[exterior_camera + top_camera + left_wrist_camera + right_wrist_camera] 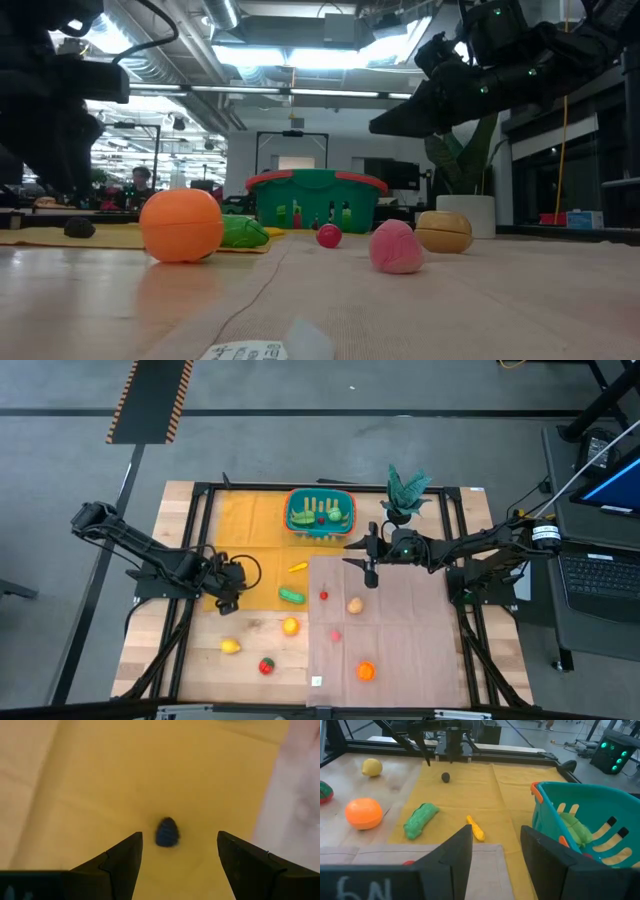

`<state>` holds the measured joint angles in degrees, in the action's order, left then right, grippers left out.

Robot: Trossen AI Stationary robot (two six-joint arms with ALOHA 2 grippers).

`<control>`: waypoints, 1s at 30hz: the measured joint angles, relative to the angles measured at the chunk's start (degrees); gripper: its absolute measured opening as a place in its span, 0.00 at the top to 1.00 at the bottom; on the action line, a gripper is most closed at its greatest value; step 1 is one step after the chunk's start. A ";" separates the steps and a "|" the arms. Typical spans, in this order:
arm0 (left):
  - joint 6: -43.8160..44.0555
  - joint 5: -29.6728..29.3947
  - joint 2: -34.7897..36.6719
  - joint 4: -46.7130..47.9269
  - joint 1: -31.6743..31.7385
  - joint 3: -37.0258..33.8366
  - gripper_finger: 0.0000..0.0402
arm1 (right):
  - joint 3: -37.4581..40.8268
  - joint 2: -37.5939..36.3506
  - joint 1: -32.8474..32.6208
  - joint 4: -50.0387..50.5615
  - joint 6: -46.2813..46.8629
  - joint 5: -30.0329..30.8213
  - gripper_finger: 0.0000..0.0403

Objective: Pick and placing Produce into tupperware
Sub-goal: Put the blackberry into the blue basket

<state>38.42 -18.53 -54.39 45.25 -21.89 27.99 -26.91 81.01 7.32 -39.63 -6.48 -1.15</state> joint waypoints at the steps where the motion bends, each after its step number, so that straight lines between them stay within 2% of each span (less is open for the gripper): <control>1: -0.40 -0.90 0.00 0.00 0.02 0.02 0.38 | 0.00 0.00 0.01 0.01 0.00 0.00 0.58; 7: 0.45 -1.52 -0.01 -0.17 0.00 -0.19 0.38 | 0.01 0.00 0.00 0.05 0.00 0.02 0.58; 14: 0.45 -0.31 -1.08 -6.15 0.00 -4.37 0.38 | 0.01 0.00 0.01 0.36 0.00 0.02 0.58; 26: 1.98 -0.19 -1.16 -9.51 0.00 -8.02 0.38 | 0.01 0.00 0.01 0.32 0.19 0.02 0.58; 30: 1.98 -0.21 -1.16 -13.18 0.02 -9.35 0.38 | 0.01 0.00 0.01 0.32 0.19 0.01 0.58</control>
<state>40.40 -18.74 -55.55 32.08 -21.87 18.64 -26.89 81.01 7.33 -39.31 -6.29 -1.14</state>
